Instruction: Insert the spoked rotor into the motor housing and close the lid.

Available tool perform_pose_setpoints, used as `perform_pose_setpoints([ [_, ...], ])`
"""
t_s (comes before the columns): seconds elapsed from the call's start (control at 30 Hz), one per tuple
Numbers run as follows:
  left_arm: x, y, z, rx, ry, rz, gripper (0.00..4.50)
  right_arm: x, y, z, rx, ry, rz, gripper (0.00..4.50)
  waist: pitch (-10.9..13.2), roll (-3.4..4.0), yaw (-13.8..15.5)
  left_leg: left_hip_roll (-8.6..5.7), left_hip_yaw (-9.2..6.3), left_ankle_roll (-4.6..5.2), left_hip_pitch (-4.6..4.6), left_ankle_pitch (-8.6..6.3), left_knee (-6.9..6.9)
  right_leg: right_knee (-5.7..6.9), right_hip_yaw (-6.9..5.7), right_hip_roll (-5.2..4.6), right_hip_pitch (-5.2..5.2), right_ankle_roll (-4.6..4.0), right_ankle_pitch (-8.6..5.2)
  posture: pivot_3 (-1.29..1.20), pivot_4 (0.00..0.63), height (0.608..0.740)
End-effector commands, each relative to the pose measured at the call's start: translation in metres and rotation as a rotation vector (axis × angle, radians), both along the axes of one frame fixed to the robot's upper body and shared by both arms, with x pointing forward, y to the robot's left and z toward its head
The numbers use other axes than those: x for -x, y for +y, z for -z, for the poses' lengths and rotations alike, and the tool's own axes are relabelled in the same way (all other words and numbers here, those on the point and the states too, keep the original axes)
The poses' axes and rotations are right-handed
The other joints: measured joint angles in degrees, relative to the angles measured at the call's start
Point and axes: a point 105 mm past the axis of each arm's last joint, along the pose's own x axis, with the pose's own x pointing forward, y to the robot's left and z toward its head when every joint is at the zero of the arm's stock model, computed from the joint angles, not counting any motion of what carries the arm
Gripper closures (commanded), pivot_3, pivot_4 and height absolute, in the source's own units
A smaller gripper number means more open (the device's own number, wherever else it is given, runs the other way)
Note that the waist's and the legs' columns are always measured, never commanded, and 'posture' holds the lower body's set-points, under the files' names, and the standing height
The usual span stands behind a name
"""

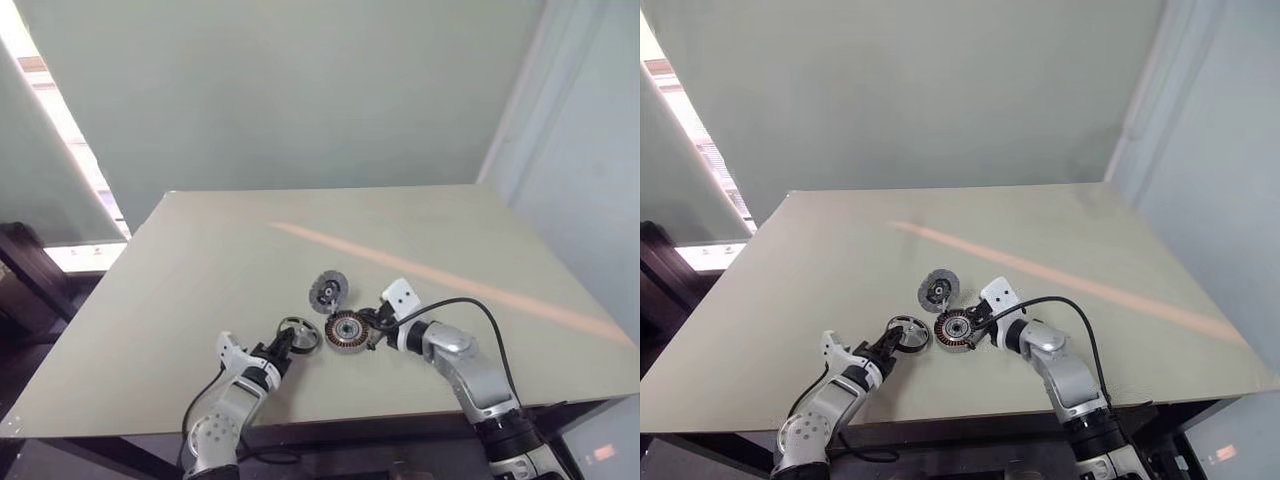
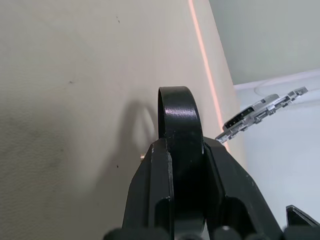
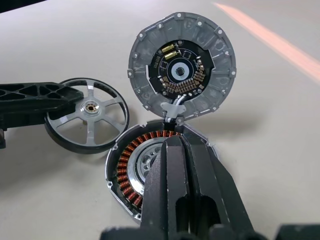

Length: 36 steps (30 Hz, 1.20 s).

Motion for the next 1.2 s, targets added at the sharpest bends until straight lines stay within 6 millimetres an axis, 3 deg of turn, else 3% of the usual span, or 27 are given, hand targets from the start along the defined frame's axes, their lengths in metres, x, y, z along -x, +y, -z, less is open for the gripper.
perform_pose_setpoints([
  [0.03,0.009,0.003,-0.006,0.058,-0.035,-0.003,4.13,-0.002,0.003,-0.02,-0.031,-0.066,-0.007,4.5,0.0,0.0,-0.35,0.0,0.01,0.0,-0.02,0.0,-0.01,-0.01,0.01,0.0,-0.02,0.0,0.0,0.0,0.0,0.74],
  [0.2,0.024,-0.003,-0.045,0.236,-0.219,0.088,4.13,-0.003,-0.007,-0.018,-0.014,-0.069,0.007,4.5,0.05,-0.06,-0.86,0.0,-0.01,-0.02,-0.18,-0.05,-0.07,-0.05,0.03,0.0,-0.18,0.0,-0.01,0.0,0.0,0.74],
  [0.5,0.031,-0.029,-0.07,0.395,-0.279,0.234,4.13,0.004,-0.027,-0.005,0.033,-0.044,0.041,4.5,0.08,-0.1,-0.8,-0.01,-0.04,-0.01,-0.23,-0.05,0.08,-0.07,0.02,-0.01,-0.17,0.0,-0.01,0.0,0.0,0.74],
  [0.83,0.002,-0.065,-0.068,0.436,-0.265,0.282,4.13,0.027,-0.039,0.005,0.043,0.014,0.022,4.5,0.08,-0.12,-0.76,-0.03,-0.03,-0.02,-0.24,-0.05,0.07,-0.07,0.03,0.0,-0.17,0.0,-0.01,0.0,0.0,0.74],
  [1.2,-0.021,-0.07,-0.039,0.371,-0.184,0.242,4.13,0.036,-0.046,0.004,0.043,0.026,0.059,4.5,0.09,-0.13,-0.77,-0.03,-0.04,-0.02,-0.23,-0.05,0.04,-0.07,0.03,0.01,-0.18,0.0,-0.01,0.0,0.0,0.74],
])
